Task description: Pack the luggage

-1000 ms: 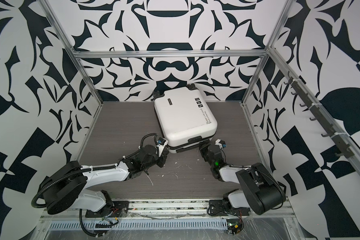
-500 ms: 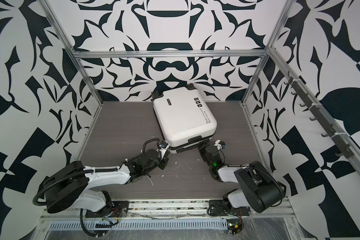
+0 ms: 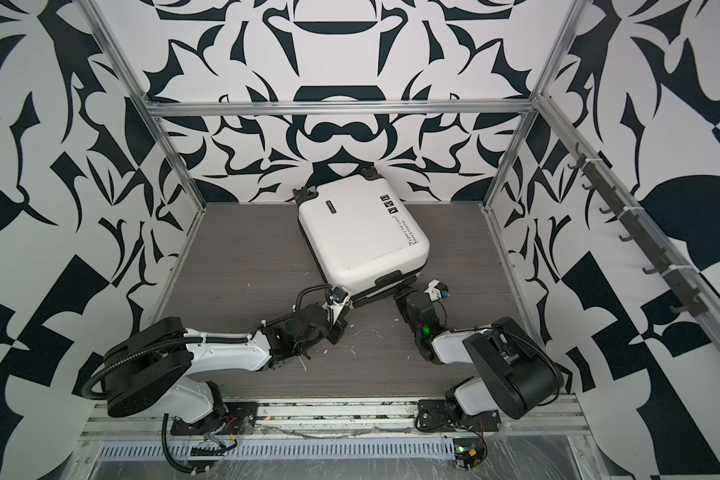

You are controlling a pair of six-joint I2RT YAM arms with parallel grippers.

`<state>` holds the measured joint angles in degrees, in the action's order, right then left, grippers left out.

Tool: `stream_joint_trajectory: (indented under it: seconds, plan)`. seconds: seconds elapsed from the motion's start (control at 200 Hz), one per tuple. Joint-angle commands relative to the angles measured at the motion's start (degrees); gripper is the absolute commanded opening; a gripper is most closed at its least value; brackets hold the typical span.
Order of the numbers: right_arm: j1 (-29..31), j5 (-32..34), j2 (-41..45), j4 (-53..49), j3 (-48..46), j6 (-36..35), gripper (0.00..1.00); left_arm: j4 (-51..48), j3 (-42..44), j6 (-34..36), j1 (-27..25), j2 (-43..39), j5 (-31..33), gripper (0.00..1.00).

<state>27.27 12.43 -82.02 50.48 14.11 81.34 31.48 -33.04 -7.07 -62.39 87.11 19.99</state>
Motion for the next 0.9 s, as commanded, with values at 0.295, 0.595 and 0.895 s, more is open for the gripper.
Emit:
stream_joint_trajectory:
  seconds: [0.295,0.595,0.895]
  plan:
    - [4.67,-5.97,-1.58,7.35,3.00,-0.77,0.00,6.05,-7.66,0.48,-6.01,4.58,-1.03,0.00]
    - [6.67,-5.05,-2.27,7.95,2.96,-0.74,0.00,6.92,-13.06,0.45,-8.27,9.56,0.94,0.00]
    - [8.77,-4.13,-2.45,7.96,2.94,-0.92,0.00,7.67,-16.78,0.98,-9.08,12.64,2.66,0.00]
